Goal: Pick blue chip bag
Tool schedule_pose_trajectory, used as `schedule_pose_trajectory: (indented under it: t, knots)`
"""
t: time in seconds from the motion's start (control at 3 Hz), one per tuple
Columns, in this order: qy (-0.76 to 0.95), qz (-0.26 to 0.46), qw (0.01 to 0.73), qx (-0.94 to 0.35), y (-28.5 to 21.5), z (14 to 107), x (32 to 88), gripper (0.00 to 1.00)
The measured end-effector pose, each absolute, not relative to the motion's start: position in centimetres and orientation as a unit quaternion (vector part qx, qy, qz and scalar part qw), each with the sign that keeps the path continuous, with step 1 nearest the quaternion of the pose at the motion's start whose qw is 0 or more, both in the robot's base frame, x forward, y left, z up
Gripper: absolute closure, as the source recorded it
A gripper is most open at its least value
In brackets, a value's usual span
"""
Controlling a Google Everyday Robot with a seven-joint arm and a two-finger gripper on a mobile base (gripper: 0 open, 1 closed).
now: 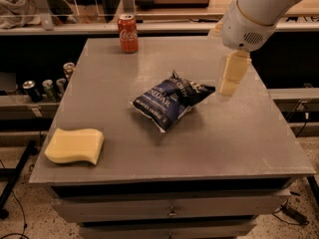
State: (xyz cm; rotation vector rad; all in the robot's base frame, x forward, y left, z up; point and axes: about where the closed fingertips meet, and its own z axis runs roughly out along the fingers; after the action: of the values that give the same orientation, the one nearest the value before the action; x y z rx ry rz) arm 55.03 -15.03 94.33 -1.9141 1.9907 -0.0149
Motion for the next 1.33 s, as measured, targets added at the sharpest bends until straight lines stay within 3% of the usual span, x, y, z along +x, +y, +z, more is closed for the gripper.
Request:
schedule_pose_trajectory:
  t: [0.67,1.0,1.33]
  knots:
    - [0.72,0.061,0.184,-0.666,-9.8,90.3,58.1,0.0]
    - [0.732,0.091,0.182,-0.65,-8.5,88.6,58.2,0.15]
    - [0.741,0.107,0.179,-0.638,-8.0,87.7,58.3,0.38]
